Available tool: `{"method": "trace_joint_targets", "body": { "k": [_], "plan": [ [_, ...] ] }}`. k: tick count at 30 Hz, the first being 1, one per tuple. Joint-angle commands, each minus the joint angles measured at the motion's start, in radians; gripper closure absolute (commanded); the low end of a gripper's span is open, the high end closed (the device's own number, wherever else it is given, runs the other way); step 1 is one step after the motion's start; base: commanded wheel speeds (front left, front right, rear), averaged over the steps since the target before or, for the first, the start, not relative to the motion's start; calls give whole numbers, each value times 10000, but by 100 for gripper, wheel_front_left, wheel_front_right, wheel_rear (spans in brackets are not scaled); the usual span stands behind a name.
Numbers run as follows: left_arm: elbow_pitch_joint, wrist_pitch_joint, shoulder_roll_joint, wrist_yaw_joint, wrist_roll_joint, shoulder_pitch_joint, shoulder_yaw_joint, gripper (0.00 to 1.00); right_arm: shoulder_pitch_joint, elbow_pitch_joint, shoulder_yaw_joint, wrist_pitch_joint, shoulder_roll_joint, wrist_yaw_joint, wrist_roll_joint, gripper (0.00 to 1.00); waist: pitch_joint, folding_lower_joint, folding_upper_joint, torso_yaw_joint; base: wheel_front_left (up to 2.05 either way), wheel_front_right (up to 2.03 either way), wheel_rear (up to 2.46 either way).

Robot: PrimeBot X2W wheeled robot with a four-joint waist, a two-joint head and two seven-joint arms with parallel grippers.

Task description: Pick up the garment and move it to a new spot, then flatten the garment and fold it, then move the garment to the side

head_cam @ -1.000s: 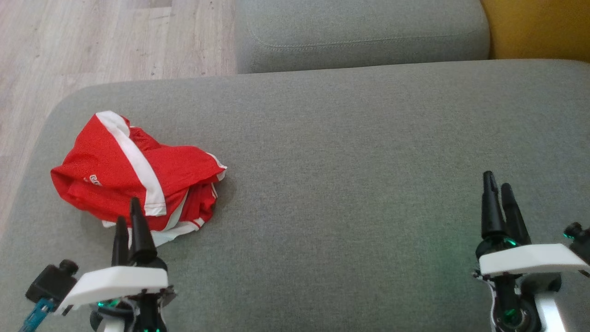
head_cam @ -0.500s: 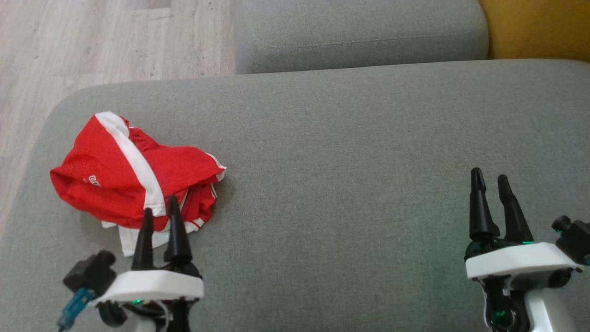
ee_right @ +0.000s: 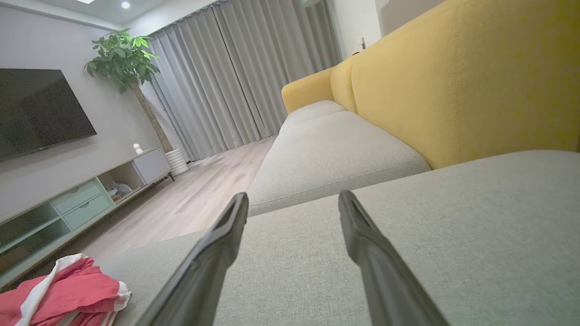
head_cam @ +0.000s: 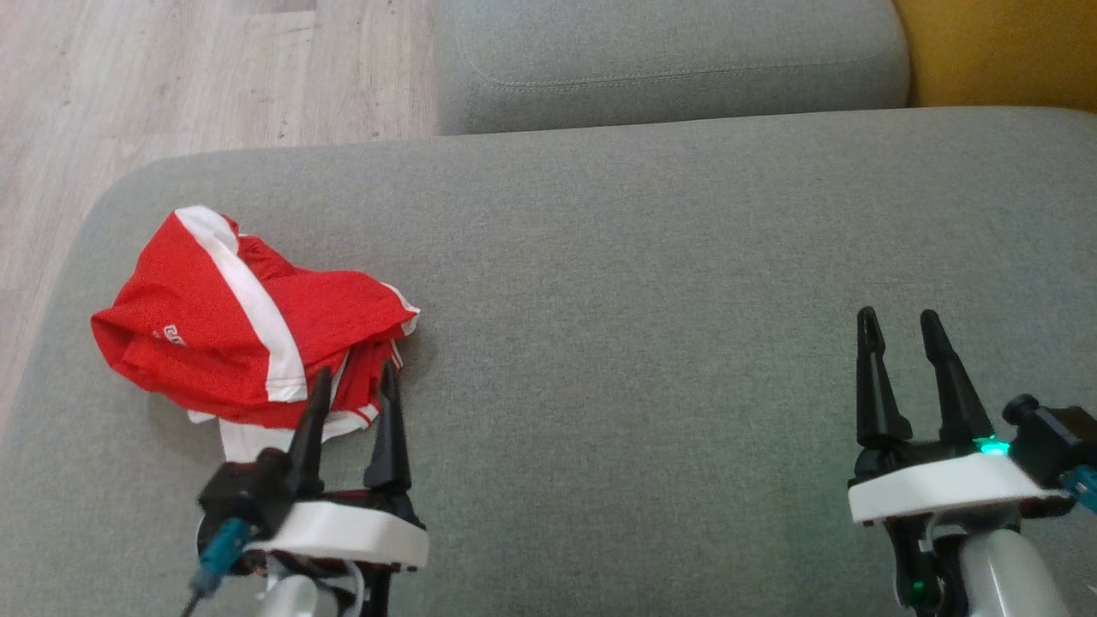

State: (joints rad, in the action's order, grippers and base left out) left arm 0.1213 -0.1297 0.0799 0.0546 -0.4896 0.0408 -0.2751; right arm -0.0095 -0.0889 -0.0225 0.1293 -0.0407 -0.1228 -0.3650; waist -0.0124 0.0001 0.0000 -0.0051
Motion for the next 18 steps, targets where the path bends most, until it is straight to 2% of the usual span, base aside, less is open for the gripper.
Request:
{"method": "trace_joint_targets", "body": {
  "k": [1, 18],
  "plan": [
    [-321, -161, 201, 118, 478, 626, -53, 0, -433, 494, -207, 173, -72, -54, 444, 0, 4, 0, 0, 0, 0, 0, 0],
    [-158, -695, 1172, 1416, 3333, 1355, -2164, 0, -429, 912, -540, 703, -82, -66, 3227, 0, -67, -1, 0, -73, 0, 0, 0]
  ]
}}
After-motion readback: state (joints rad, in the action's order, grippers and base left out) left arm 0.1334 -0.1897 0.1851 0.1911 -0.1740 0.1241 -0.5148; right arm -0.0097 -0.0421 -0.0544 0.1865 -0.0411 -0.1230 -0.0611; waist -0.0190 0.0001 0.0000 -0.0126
